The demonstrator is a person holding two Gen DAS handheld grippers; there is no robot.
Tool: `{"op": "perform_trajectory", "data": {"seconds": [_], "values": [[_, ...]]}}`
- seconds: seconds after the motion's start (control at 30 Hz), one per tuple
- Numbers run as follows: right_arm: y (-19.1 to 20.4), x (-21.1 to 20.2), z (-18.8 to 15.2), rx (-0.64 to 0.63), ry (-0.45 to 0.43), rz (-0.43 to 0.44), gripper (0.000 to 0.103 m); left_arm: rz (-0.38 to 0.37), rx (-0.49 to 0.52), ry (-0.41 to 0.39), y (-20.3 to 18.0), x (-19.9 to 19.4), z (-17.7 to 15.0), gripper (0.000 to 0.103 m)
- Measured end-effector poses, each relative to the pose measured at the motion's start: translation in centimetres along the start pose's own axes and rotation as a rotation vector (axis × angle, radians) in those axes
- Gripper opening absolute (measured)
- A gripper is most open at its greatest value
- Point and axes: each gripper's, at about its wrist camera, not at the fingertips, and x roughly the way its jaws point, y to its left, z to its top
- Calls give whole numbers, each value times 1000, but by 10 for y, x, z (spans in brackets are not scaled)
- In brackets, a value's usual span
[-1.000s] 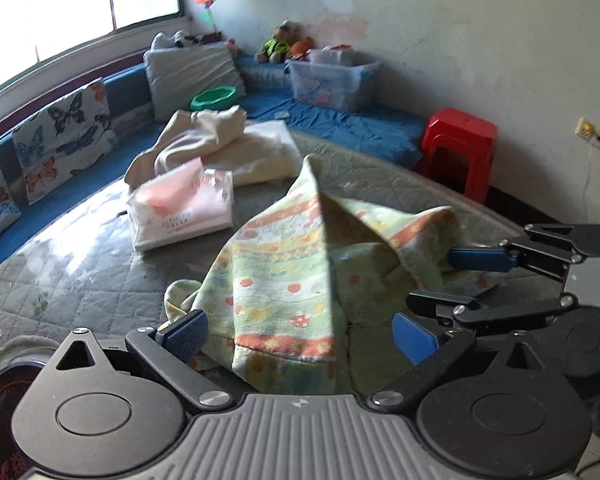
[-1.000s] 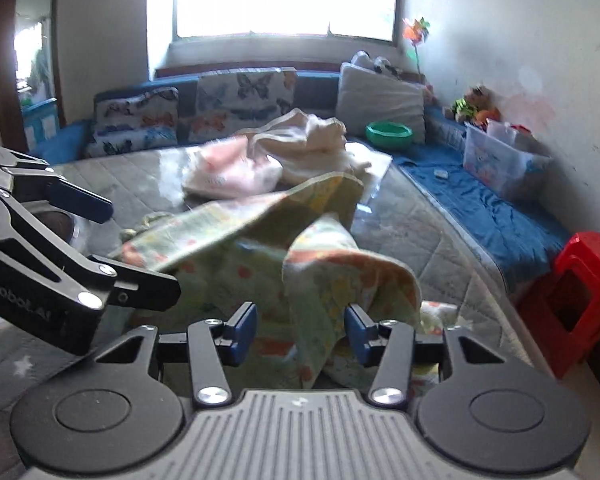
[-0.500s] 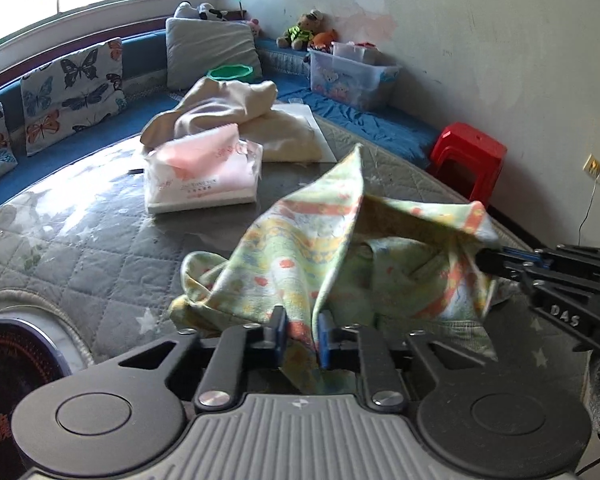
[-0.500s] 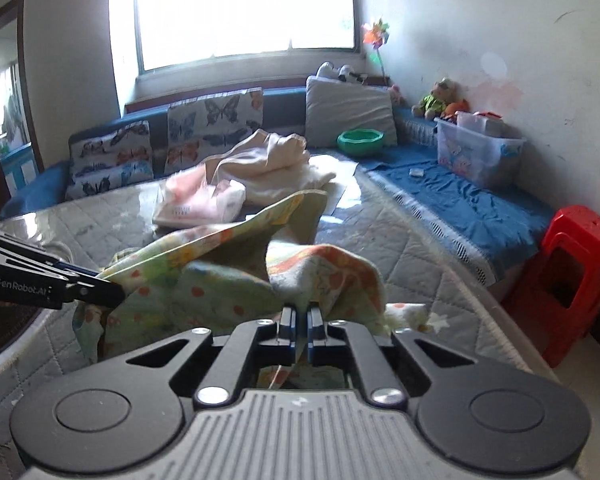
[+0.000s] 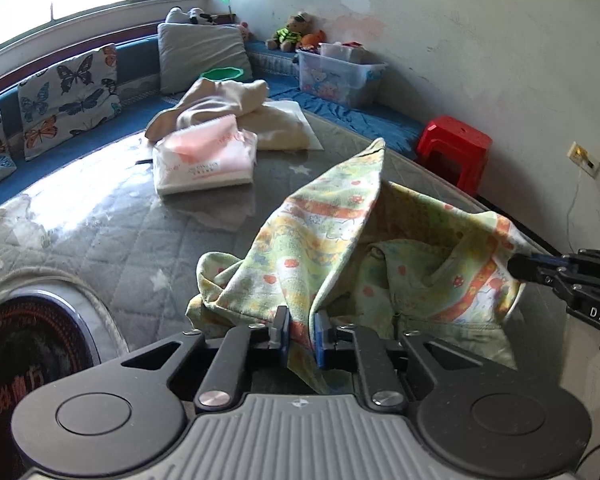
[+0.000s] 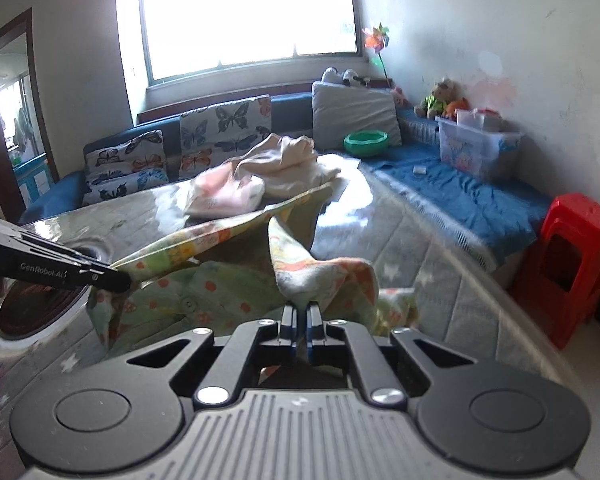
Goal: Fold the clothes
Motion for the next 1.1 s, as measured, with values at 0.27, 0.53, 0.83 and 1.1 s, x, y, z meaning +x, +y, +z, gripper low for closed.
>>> {"op": "perform_trajectory", "data": {"seconds": [0.27, 0.53, 0.83, 1.1], "values": [[0, 2, -25, 31, 64, -27, 9, 14, 16, 25, -13, 2, -15, 24], [7, 17, -31, 18, 118, -61, 26, 109, 99, 19, -34, 10, -14, 52], [16, 17, -35, 11, 144, -68, 42, 167, 101, 21, -43, 11, -22, 71], [26, 12, -39, -8, 158, -54, 55, 205, 95, 20, -47, 3, -33, 85]]}}
